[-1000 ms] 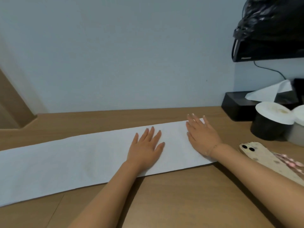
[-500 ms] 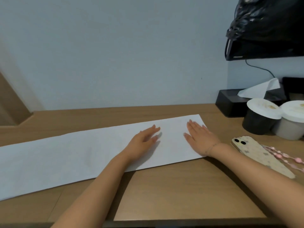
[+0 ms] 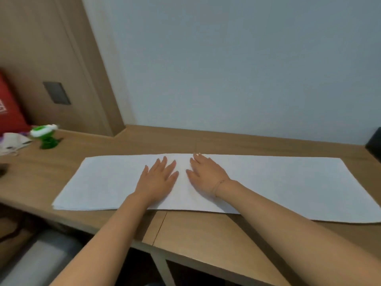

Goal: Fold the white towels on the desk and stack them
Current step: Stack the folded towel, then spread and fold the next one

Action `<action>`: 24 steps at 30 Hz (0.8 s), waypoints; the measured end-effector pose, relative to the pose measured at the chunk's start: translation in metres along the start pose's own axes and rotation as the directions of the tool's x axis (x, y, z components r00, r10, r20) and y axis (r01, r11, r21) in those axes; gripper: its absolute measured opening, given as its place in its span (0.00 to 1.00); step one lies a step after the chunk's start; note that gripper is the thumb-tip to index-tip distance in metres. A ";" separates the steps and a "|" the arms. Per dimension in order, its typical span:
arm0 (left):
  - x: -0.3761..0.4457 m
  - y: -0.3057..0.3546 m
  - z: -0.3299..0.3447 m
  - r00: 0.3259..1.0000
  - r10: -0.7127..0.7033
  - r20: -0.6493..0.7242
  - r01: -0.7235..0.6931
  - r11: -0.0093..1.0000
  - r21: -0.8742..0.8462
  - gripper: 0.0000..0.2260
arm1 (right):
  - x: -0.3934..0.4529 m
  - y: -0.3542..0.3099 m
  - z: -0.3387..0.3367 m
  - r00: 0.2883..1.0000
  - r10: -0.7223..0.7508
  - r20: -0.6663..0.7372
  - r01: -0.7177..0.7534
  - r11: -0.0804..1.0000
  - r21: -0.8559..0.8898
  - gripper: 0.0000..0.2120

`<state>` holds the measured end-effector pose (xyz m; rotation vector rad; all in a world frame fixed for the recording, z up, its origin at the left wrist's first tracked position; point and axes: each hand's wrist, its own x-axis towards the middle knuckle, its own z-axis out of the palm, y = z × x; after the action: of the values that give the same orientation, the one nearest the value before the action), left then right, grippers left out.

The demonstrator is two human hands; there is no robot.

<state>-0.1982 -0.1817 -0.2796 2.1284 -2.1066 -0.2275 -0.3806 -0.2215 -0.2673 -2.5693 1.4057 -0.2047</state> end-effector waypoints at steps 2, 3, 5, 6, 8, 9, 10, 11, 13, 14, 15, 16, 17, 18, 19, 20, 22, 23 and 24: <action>0.005 -0.013 0.007 1.000 0.024 -0.006 -0.024 0.999 0.044 0.24 | 0.011 -0.014 0.019 1.000 0.020 0.024 -0.019 0.999 -0.047 0.29; 0.008 -0.020 0.007 0.999 0.031 -0.009 -0.031 0.999 0.042 0.25 | 0.014 -0.015 0.025 0.999 0.036 0.021 -0.034 0.997 -0.071 0.30; 0.014 -0.040 0.006 1.000 0.021 -0.012 -0.020 0.999 0.035 0.25 | 0.017 -0.010 0.030 0.998 0.059 0.019 -0.057 0.994 -0.091 0.31; 0.015 -0.053 0.003 1.000 -0.001 -0.014 0.002 0.999 0.043 0.25 | 0.017 -0.007 0.030 0.998 0.063 0.021 -0.060 0.993 -0.097 0.31; 0.017 -0.086 -0.003 0.997 -0.072 -0.021 0.074 0.994 0.085 0.26 | 0.017 -0.004 0.031 0.998 0.062 0.022 -0.059 0.993 -0.105 0.32; 0.017 -0.104 -0.007 0.993 -0.114 -0.024 0.116 0.987 0.114 0.26 | 0.017 -0.005 0.030 0.998 0.061 0.023 -0.058 0.992 -0.108 0.32; 0.017 -0.122 -0.011 0.987 -0.161 -0.027 0.163 0.978 0.133 0.26 | 0.017 -0.006 0.030 0.998 0.062 0.027 -0.058 0.992 -0.111 0.32; 0.016 -0.137 -0.015 0.978 -0.207 -0.028 0.209 0.968 0.135 0.26 | 0.016 -0.007 0.029 0.997 0.068 0.036 -0.063 0.991 -0.116 0.32; 0.014 -0.156 -0.019 0.965 -0.258 -0.036 0.261 0.957 0.130 0.26 | 0.018 -0.011 0.027 0.994 0.094 0.053 -0.086 0.987 -0.136 0.31; 0.014 -0.159 -0.019 0.965 -0.260 -0.040 0.263 0.956 0.131 0.26 | 0.022 -0.016 0.025 0.993 0.107 0.045 -0.099 0.983 -0.155 0.31; 0.015 -0.159 -0.019 0.966 -0.256 -0.043 0.259 0.958 0.126 0.26 | 0.029 -0.024 0.023 0.994 0.103 0.018 -0.098 0.980 -0.171 0.30; 0.015 -0.157 -0.019 0.966 -0.254 -0.046 0.257 0.959 0.115 0.25 | 0.039 -0.035 0.022 0.997 0.071 -0.020 -0.073 0.982 -0.171 0.30; 0.015 -0.156 -0.018 0.966 -0.256 -0.047 0.260 0.960 0.102 0.25 | 0.050 -0.050 0.022 0.998 0.016 -0.059 -0.024 0.988 -0.151 0.29; 0.015 -0.155 -0.018 0.964 -0.262 -0.046 0.266 0.960 0.089 0.25 | 0.064 -0.066 0.025 0.996 -0.044 -0.080 0.034 0.992 -0.120 0.28; 0.015 -0.154 -0.018 0.961 -0.272 -0.044 0.275 0.958 0.079 0.25 | 0.076 -0.083 0.028 0.993 -0.091 -0.073 0.085 0.993 -0.088 0.28; 0.014 -0.154 -0.018 0.959 -0.282 -0.040 0.285 0.956 0.074 0.26 | 0.088 -0.097 0.033 0.993 -0.116 -0.037 0.113 0.992 -0.064 0.29; 0.015 -0.157 -0.020 0.954 -0.298 -0.030 0.300 0.951 0.076 0.29 | 0.104 -0.117 0.046 0.994 -0.097 0.050 0.101 0.993 -0.063 0.31; 0.015 -0.161 -0.020 0.951 -0.310 -0.022 0.310 0.947 0.079 0.32 | 0.110 -0.121 0.053 0.995 -0.073 0.062 0.078 0.994 -0.082 0.32; 0.016 -0.166 -0.022 0.945 -0.326 -0.015 0.326 0.942 0.078 0.36 | 0.114 -0.121 0.058 0.997 -0.050 0.055 0.055 0.993 -0.103 0.33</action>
<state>-0.0307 -0.1960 -0.2925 2.5165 -1.7765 -0.1771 -0.2079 -0.2469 -0.2915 -2.6768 1.3661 -0.0727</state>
